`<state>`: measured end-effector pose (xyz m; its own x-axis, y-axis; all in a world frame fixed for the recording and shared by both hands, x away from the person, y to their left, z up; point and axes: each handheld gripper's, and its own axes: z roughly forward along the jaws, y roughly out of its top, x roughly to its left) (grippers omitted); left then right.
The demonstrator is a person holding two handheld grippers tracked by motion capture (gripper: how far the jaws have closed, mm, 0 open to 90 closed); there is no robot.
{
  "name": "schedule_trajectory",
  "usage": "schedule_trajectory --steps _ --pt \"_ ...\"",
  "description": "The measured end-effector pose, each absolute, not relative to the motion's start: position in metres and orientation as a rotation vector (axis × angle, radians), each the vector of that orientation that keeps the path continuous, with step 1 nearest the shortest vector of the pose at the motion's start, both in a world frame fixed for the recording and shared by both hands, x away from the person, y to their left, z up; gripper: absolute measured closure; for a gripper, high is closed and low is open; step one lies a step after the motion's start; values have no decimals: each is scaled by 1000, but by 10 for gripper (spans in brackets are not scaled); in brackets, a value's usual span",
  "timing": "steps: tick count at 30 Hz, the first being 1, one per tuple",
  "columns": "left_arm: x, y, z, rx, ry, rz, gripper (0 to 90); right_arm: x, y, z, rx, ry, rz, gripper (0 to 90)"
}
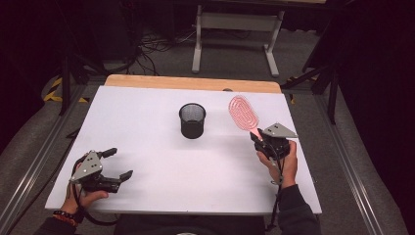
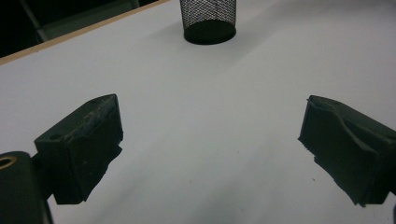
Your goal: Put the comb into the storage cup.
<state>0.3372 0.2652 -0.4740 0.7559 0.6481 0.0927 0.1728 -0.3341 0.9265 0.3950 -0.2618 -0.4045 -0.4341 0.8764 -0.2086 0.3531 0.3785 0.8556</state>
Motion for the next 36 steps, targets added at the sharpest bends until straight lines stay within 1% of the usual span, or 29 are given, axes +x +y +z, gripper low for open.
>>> schedule_trajectory --steps 6,7,13,26,29,36 --pt "338 265 -471 1876 632 566 71 387 -260 -400 1015 1937 1015 692" --pt "338 264 -470 1876 628 567 87 385 -258 -398 1004 1921 1033 692" --pt "344 255 -457 1857 617 571 103 378 -251 -395 966 1902 1076 692" --pt "356 222 -431 1828 564 552 116 367 -237 -393 899 1884 1130 692" --pt "359 211 -425 1827 536 543 133 363 -233 -394 884 1864 1148 693" --pt "366 182 -415 1824 497 497 135 358 -220 -396 838 1869 1172 692"
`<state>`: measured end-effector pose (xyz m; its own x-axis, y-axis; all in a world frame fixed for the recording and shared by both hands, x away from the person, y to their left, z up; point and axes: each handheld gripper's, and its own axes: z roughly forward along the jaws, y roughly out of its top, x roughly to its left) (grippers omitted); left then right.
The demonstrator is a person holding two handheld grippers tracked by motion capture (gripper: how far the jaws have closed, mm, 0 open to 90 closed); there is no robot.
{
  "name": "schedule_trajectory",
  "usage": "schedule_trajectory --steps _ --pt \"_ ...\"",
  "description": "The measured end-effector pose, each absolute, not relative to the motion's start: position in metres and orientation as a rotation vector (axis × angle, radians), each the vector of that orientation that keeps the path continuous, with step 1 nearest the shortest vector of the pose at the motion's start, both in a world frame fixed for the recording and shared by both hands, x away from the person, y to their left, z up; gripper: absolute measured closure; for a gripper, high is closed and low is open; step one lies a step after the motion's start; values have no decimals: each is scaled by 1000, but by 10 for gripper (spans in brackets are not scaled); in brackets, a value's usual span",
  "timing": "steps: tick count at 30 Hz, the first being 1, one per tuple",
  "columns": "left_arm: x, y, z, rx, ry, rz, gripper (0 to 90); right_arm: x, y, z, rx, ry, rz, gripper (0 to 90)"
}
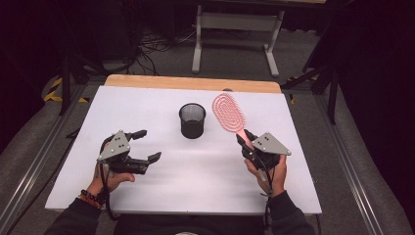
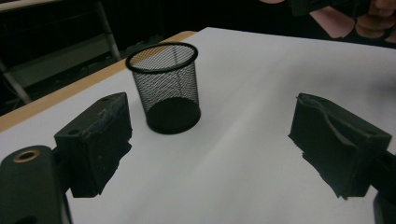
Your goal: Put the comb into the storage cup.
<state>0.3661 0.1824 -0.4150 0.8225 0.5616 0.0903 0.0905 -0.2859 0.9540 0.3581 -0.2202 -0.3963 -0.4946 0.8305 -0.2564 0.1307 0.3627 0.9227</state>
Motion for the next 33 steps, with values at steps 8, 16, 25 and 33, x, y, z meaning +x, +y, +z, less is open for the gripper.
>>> schedule_trajectory --steps 8,16,25,33 --pt "376 145 -410 1852 474 433 135 349 -190 -404 768 1933 1246 692" --pt "374 121 -414 1861 439 356 124 338 -158 -418 655 2005 1238 693" --pt "382 122 -414 1765 485 255 122 331 -145 -425 616 1987 1231 692" --pt "386 123 -414 1675 551 210 173 330 -141 -431 596 1967 1221 692"
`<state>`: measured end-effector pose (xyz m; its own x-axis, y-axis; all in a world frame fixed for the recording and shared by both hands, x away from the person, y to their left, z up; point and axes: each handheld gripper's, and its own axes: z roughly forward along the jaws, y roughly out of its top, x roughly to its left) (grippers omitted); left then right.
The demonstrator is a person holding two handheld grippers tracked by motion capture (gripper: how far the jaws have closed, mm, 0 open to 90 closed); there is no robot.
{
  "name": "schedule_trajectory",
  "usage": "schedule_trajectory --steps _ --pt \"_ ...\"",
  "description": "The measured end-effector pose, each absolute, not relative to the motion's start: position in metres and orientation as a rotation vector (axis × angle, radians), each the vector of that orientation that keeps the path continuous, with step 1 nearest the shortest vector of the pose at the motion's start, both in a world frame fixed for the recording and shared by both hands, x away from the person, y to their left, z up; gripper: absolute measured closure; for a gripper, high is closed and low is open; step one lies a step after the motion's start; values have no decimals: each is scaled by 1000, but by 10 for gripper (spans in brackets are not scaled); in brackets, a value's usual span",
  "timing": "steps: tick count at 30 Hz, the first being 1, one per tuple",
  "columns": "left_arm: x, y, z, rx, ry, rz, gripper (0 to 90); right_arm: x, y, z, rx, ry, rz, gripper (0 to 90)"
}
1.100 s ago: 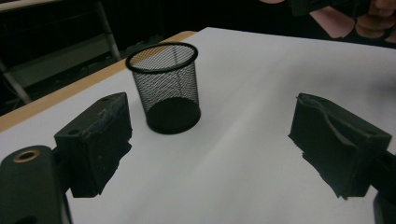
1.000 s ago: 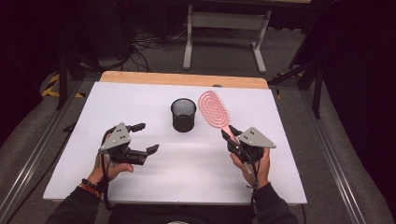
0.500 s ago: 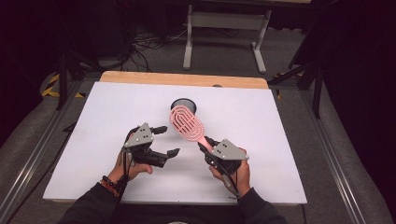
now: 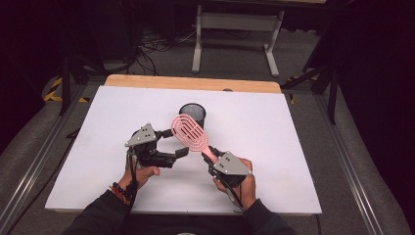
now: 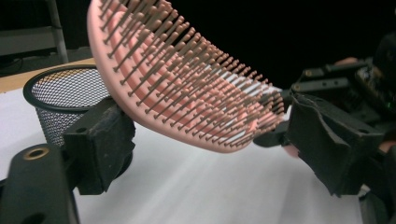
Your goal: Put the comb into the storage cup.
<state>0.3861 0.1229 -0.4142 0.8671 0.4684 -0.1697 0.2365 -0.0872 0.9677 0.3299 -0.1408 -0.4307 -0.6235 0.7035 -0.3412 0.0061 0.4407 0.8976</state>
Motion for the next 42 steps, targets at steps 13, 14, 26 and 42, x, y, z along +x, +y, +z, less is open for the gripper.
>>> schedule_trajectory --steps 13,14,26,42 --pt "383 119 -406 1570 576 212 434 330 -134 -440 551 1961 1152 692" --pt "382 119 -405 1564 578 226 434 330 -134 -440 551 1961 1152 692" --pt "377 112 -398 1489 518 215 619 332 -135 -441 583 1945 1139 690" --pt "368 111 -384 1478 468 303 645 330 -135 -440 564 1931 1218 515"
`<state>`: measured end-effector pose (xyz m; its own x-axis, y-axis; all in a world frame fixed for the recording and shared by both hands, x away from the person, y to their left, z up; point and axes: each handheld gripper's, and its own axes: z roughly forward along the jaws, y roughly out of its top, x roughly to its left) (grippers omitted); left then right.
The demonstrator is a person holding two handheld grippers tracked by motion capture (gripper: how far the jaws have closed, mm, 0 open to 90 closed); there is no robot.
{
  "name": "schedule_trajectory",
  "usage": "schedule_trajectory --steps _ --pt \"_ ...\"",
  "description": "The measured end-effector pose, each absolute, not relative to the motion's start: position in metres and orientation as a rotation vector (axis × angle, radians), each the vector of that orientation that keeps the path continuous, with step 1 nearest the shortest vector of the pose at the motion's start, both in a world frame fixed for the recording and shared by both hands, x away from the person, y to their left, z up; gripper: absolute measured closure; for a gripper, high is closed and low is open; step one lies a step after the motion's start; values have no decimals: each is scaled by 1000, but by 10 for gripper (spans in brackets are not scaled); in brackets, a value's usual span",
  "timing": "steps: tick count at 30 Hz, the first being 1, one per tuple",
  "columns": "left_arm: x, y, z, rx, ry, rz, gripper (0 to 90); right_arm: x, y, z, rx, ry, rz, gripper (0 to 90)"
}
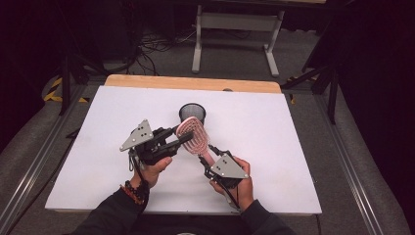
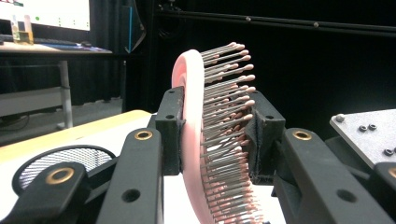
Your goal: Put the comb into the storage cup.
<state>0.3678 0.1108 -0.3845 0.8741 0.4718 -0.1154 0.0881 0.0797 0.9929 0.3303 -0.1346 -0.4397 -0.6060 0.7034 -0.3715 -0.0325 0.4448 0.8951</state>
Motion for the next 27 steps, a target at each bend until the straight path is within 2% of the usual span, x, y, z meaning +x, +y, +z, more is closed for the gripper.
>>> schedule_trajectory --steps 4,8,18,27 --pt "369 117 -382 1495 478 354 646 329 -136 -439 540 1938 1242 375" --pt "370 125 -381 1505 486 393 647 328 -138 -438 518 1942 1269 291" --pt "371 137 -378 1513 501 449 646 328 -152 -433 495 1919 1311 178" --pt "371 148 -376 1514 508 495 646 326 -161 -432 506 1873 1306 158"
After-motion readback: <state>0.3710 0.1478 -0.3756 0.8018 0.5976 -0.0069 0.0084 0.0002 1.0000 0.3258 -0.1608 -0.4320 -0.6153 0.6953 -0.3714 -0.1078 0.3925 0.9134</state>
